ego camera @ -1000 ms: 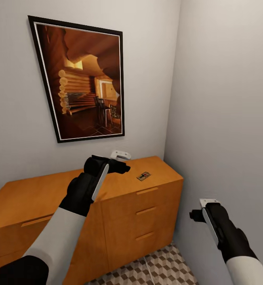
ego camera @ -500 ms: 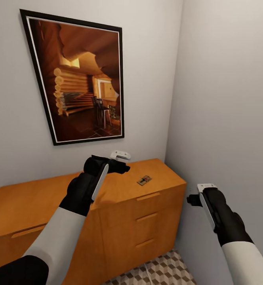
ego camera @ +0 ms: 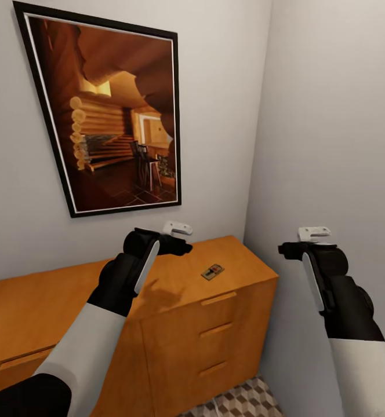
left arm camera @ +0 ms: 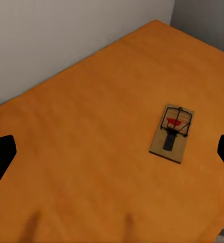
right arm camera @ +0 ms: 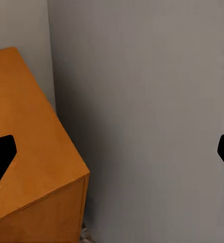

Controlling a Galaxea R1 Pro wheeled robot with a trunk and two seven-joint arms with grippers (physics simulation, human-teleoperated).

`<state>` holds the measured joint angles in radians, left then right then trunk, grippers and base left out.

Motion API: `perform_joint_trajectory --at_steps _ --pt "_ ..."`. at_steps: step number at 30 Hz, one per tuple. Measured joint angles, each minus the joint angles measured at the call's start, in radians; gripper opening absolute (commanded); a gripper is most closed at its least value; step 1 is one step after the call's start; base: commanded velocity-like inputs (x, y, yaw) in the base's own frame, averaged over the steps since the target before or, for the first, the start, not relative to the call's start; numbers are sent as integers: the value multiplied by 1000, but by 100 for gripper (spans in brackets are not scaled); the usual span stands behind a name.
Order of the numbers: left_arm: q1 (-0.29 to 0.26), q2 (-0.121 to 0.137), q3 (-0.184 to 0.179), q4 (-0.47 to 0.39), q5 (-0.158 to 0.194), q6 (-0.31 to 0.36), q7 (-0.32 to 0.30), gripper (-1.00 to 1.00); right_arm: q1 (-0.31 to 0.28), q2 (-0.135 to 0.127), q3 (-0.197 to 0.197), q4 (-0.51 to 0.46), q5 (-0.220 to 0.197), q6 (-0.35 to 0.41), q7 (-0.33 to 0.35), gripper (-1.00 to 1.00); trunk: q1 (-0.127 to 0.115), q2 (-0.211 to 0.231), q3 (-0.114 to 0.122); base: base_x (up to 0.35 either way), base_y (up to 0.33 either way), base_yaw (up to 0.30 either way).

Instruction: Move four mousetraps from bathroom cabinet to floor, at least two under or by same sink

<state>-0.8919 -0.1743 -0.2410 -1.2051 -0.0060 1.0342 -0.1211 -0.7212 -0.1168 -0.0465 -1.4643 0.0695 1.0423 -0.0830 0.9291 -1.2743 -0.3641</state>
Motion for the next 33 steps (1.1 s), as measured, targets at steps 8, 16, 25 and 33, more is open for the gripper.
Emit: perform_joint_trajectory --at_steps 8,16,25,33 --pt "0 0 -19 122 12 -1 -1 100 -62 8 2 -13 -8 0 6 100 0 0 0 167 0 0" --pt "0 0 -22 135 12 -1 -1 100 -63 10 3 -13 -7 0 7 100 0 0 0 22 0 -62" --pt "0 0 -25 136 14 -1 0 100 -63 11 3 -14 1 0 3 100 0 0 0 2 0 -136" --pt "0 0 -30 136 14 -1 -1 100 -63 11 3 -14 -3 0 4 100 0 0 0 0 0 -17"
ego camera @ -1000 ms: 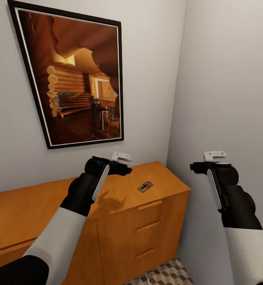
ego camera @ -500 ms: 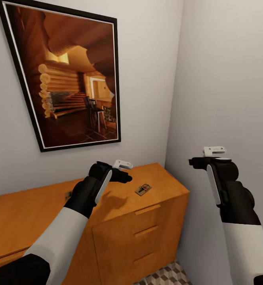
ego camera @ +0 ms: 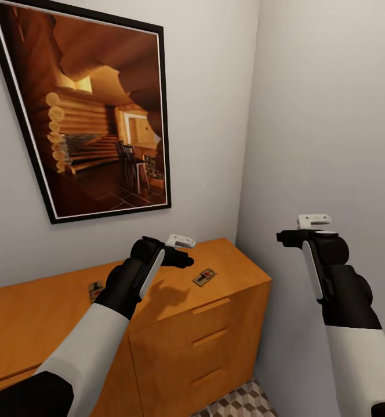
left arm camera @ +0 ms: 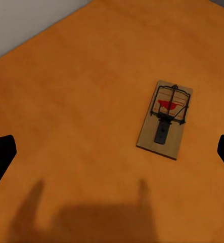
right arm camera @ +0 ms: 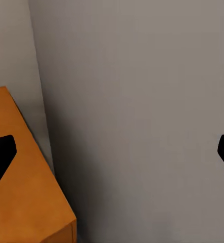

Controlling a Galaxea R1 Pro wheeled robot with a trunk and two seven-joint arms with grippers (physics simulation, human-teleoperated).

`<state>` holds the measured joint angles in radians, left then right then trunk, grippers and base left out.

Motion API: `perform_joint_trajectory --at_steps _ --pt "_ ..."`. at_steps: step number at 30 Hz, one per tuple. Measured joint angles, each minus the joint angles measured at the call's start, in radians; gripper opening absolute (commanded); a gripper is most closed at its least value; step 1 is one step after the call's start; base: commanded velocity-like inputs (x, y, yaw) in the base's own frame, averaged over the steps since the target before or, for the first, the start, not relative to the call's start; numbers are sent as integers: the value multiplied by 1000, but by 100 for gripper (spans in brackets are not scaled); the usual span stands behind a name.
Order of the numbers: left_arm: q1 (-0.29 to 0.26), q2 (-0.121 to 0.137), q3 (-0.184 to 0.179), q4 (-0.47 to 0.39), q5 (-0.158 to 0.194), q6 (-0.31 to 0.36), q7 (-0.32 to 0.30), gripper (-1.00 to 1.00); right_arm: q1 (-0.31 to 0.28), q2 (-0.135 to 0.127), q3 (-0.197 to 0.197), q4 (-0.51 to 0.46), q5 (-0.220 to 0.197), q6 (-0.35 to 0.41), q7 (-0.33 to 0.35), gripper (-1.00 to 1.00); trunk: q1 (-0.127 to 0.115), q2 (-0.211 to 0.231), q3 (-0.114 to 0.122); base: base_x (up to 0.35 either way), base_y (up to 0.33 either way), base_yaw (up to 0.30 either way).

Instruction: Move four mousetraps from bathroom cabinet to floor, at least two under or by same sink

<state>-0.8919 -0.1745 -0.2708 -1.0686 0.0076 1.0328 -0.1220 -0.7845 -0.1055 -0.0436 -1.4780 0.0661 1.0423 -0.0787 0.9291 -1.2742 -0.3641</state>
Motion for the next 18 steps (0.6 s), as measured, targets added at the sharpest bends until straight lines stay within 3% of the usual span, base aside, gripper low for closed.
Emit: perform_joint_trajectory --at_steps 10,18 --pt "0 0 1 2 0 0 1 100 0 0 0 0 3 0 -1 100 0 0 0 0 0 -102" --pt "0 0 2 21 -1 0 2 100 0 3 1 -1 -3 0 2 100 0 0 0 0 0 -29"
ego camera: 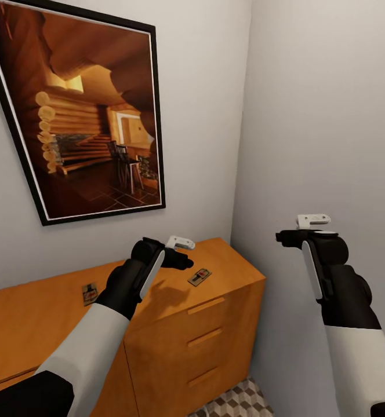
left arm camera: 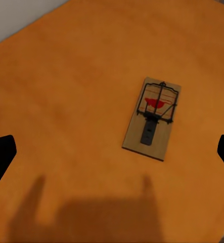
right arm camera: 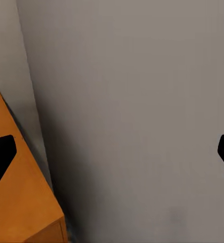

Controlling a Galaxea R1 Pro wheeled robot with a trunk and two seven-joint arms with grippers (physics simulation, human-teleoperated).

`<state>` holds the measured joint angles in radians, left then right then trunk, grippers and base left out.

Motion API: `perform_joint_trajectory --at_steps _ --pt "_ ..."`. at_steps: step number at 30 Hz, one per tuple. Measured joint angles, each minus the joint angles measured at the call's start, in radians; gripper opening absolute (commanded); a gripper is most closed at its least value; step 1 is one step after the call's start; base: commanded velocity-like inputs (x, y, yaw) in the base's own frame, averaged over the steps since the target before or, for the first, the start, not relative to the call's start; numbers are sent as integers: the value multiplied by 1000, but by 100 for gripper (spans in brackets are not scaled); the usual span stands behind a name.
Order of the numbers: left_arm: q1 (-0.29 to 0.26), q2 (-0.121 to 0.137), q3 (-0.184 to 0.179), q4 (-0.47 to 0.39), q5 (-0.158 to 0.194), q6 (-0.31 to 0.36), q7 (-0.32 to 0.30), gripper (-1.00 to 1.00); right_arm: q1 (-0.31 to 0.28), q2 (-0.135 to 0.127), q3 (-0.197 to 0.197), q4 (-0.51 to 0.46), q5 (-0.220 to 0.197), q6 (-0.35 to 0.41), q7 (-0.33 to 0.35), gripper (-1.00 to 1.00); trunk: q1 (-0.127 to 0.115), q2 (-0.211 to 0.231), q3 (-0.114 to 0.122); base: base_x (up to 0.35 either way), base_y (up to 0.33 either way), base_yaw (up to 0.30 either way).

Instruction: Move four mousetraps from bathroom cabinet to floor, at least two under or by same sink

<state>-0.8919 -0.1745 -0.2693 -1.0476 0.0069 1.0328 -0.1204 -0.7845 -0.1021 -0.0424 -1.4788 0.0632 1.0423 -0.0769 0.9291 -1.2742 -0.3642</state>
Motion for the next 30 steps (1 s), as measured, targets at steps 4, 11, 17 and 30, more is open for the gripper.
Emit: perform_joint_trajectory --at_steps 4,11,17,30 --pt "0 0 0 11 -1 0 1 100 0 49 30 -1 -3 0 0 100 0 0 0 0 0 -6" --pt "0 0 1 18 0 0 1 100 -1 159 118 -1 7 0 -3 100 0 0 0 0 0 -1" --pt "0 0 1 23 0 0 2 100 -23 248 152 0 7 0 -4 100 0 0 0 0 0 0" --pt "0 0 -1 57 -5 -1 6 100 -35 277 160 0 11 0 -6 100 0 0 0 114 0 0"
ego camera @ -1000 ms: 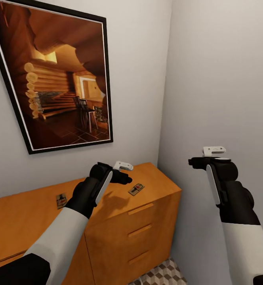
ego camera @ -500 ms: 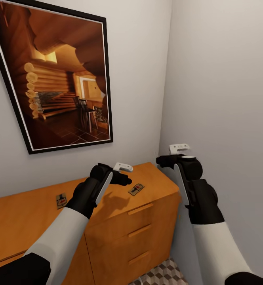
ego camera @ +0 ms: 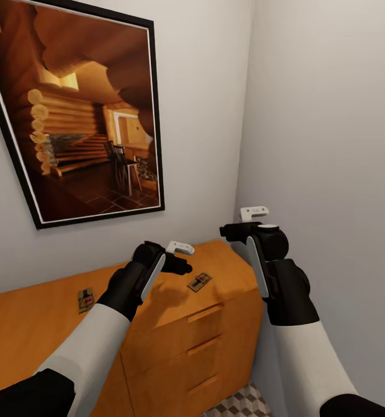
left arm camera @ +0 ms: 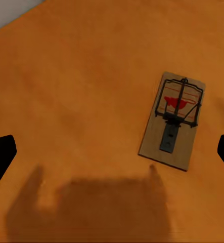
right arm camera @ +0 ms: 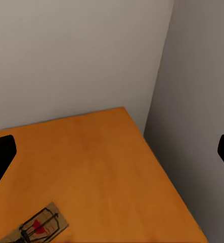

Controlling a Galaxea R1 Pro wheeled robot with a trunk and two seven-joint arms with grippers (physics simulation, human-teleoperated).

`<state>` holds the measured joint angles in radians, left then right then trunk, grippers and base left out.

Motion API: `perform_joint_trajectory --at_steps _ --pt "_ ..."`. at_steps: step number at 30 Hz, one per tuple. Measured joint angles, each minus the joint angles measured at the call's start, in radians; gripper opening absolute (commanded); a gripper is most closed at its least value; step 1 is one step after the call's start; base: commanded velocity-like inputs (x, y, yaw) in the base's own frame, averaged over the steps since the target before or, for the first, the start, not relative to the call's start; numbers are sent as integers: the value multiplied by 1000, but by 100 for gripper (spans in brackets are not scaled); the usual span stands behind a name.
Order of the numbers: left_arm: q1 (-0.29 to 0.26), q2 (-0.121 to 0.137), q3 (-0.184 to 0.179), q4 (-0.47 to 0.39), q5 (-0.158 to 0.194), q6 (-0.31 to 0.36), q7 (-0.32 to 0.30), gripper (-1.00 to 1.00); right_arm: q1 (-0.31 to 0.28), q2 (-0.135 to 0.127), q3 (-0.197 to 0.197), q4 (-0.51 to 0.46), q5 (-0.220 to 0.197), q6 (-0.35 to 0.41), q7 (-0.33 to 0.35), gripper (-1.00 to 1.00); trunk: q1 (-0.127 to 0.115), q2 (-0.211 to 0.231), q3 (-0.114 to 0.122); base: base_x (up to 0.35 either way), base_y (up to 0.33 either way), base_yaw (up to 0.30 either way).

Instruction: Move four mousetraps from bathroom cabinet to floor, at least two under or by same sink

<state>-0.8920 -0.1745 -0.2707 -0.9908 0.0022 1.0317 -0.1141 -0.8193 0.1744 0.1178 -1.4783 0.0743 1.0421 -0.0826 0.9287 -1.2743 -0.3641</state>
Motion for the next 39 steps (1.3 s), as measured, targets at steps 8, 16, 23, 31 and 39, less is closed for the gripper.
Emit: perform_joint_trajectory --at_steps 8,16,23,31,39 --pt "0 0 0 11 -2 0 2 100 0 0 0 0 1 0 -1 100 0 0 0 151 0 0" --pt "0 0 0 9 -2 0 2 100 0 0 1 0 2 0 -2 100 0 0 0 26 0 0" --pt "0 0 -1 7 0 0 0 100 0 0 1 0 3 0 -2 100 0 0 0 113 -1 0" --pt "0 0 -24 8 0 0 0 100 0 0 1 0 3 0 -2 100 0 0 0 271 -43 0" --pt "0 0 -64 8 3 1 -2 100 0 0 1 0 3 0 -2 100 0 0 0 87 -17 0"
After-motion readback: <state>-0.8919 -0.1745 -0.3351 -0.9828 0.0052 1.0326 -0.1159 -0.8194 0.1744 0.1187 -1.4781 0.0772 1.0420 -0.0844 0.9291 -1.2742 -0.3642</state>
